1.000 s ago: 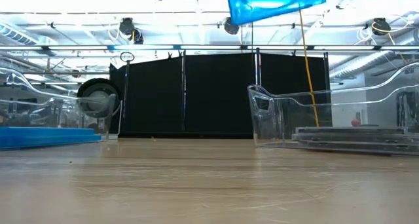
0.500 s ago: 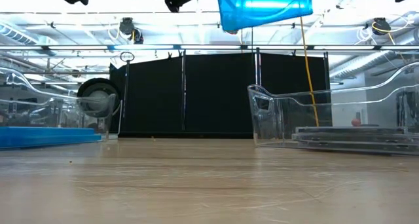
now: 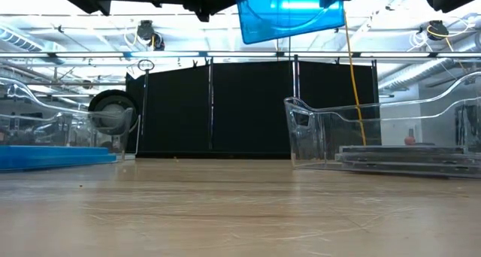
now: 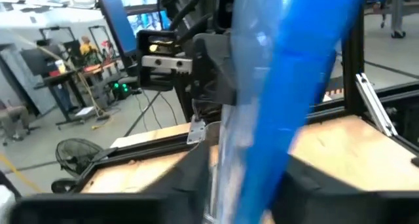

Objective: Pick & place jewel cases by type
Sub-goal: Put the blue CD case into the left transparent bin

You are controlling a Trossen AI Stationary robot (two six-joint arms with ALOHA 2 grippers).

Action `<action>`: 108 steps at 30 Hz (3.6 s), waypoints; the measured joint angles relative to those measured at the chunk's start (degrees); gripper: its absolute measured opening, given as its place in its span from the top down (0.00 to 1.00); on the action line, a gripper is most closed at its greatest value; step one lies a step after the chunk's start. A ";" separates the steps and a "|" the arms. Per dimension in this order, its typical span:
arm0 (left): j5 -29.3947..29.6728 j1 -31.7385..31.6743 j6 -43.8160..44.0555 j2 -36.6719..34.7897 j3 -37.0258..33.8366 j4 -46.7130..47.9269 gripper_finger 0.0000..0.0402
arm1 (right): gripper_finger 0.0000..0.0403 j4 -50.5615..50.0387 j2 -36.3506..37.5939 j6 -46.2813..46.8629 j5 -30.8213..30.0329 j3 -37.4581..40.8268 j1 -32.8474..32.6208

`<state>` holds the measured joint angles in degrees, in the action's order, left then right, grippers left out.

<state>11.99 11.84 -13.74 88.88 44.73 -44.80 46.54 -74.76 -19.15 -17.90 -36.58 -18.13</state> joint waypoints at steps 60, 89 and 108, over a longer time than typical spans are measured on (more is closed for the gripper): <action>-6.91 16.31 109.72 -41.94 12.70 134.91 0.92 | 0.66 -27.80 20.45 15.10 -6.02 6.54 -6.69; -21.02 2.89 84.53 -35.63 3.52 107.70 0.75 | 0.67 -26.95 20.76 15.46 -5.82 6.51 -6.71; -18.98 2.38 80.92 -37.48 6.38 107.81 0.72 | 0.68 -24.48 20.74 15.44 -5.82 6.45 -6.71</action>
<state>-6.99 14.22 67.18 51.40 51.11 63.01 22.06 -54.02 -3.70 -23.73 -30.13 -24.84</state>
